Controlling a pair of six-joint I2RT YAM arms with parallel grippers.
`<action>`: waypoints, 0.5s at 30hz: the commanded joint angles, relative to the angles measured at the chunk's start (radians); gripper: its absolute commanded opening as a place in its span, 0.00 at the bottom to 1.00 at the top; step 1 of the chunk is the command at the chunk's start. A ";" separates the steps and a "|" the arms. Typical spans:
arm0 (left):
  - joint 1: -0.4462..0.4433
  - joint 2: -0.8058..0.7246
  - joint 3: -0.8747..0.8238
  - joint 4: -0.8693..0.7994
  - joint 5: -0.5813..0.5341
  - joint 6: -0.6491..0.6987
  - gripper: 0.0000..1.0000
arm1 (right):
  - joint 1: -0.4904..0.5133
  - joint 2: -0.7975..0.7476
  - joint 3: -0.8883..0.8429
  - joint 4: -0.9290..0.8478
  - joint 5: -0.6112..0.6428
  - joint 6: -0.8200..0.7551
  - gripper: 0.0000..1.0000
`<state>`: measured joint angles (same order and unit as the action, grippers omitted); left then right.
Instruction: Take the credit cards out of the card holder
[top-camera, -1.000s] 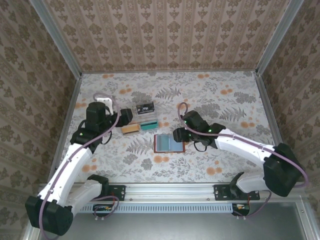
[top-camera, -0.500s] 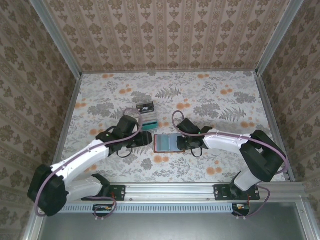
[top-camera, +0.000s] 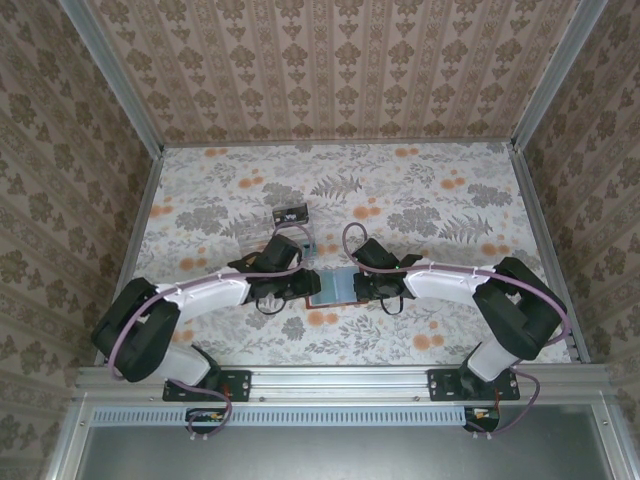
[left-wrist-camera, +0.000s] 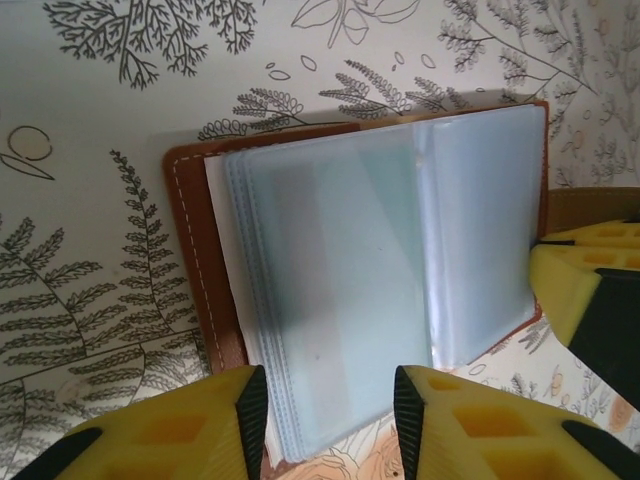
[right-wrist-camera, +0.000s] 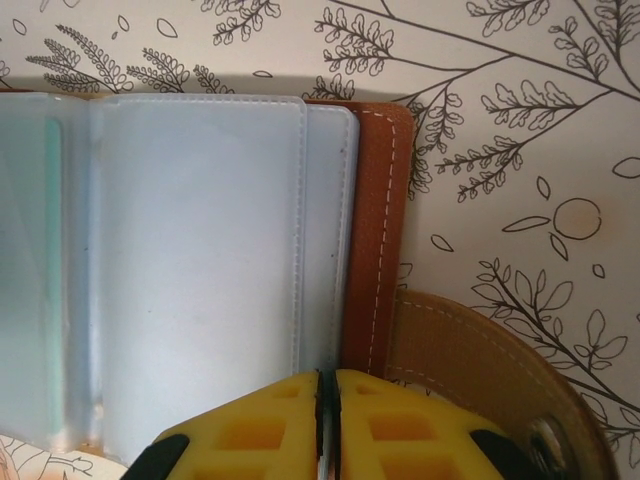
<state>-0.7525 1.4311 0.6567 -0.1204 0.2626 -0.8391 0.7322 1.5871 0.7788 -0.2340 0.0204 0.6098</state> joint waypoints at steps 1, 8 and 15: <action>-0.007 0.030 0.019 0.006 0.006 -0.011 0.39 | 0.009 0.033 0.005 -0.012 0.018 0.014 0.13; -0.007 0.061 0.007 0.053 0.035 -0.018 0.39 | 0.008 0.033 0.003 -0.011 0.013 0.018 0.13; -0.013 0.011 0.014 0.008 -0.012 -0.010 0.35 | 0.008 0.039 0.001 -0.003 0.002 0.027 0.12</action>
<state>-0.7532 1.4841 0.6567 -0.0937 0.2729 -0.8455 0.7322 1.5887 0.7788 -0.2321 0.0200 0.6155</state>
